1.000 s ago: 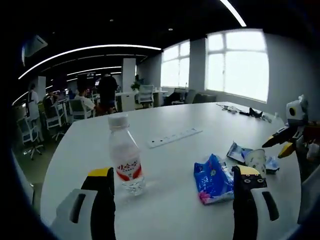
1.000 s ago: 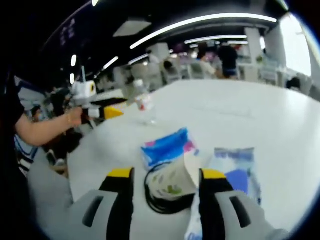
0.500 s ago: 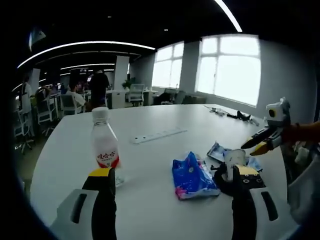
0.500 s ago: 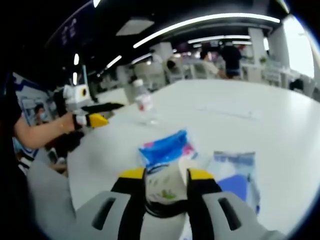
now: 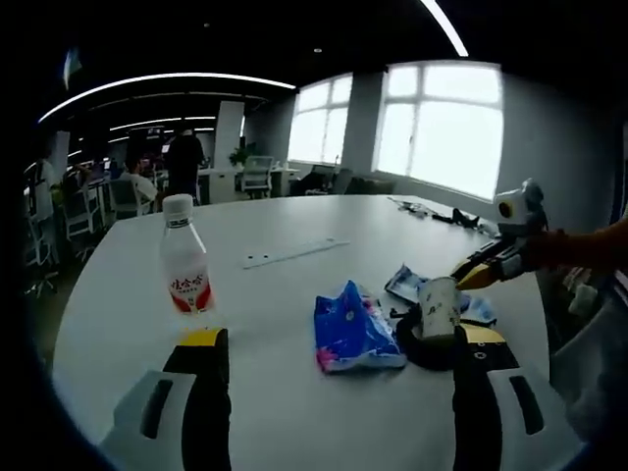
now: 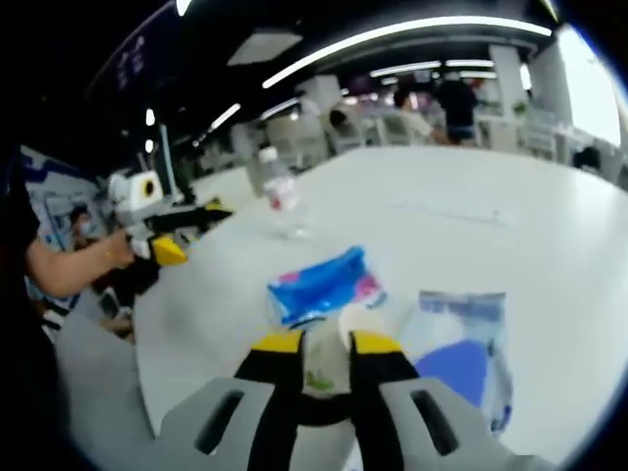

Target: Arrange the tabletop items into an orderly group along one side of the table until the central work area is clear of visible clutter.

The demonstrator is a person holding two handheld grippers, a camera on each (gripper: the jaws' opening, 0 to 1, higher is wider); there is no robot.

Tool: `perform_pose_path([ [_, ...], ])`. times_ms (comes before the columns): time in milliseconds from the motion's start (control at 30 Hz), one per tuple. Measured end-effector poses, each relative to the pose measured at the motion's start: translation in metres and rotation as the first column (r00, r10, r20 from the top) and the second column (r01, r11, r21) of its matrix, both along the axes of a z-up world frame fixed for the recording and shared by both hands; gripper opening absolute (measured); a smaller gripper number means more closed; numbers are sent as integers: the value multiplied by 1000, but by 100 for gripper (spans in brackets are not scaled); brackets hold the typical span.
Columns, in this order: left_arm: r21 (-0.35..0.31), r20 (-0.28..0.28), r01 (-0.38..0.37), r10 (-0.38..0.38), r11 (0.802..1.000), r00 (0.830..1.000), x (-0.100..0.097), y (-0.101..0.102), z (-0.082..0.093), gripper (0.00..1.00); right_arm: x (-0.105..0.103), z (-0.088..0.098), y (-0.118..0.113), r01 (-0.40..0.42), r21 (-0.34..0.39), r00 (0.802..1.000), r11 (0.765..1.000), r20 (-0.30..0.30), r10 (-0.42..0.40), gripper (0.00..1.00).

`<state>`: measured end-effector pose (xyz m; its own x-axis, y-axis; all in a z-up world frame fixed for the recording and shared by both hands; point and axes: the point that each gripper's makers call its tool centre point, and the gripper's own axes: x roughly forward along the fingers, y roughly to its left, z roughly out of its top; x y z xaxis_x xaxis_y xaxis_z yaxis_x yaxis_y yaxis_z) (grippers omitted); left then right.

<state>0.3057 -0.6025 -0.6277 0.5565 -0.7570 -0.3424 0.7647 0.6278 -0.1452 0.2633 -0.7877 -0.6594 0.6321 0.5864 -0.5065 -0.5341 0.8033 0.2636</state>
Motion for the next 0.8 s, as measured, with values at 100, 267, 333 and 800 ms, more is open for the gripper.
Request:
perform_pose_path([
  [100,2,-2,7,-7,1000,1000,-5,0,1,93,1,2,0,2,9,1000,1000,3,-2,3],
  [267,10,-5,35,-35,999,999,-14,-5,1,92,-1,6,4,-1,41,1000,999,-6,1,1],
  [333,14,-5,44,-44,999,999,-17,-7,1,91,-2,8,6,-1,49,1000,999,-7,1,0],
  [800,-7,-25,94,-94,996,995,-39,-26,4,87,-17,25,26,-86,3,996,996,37,86,0],
])
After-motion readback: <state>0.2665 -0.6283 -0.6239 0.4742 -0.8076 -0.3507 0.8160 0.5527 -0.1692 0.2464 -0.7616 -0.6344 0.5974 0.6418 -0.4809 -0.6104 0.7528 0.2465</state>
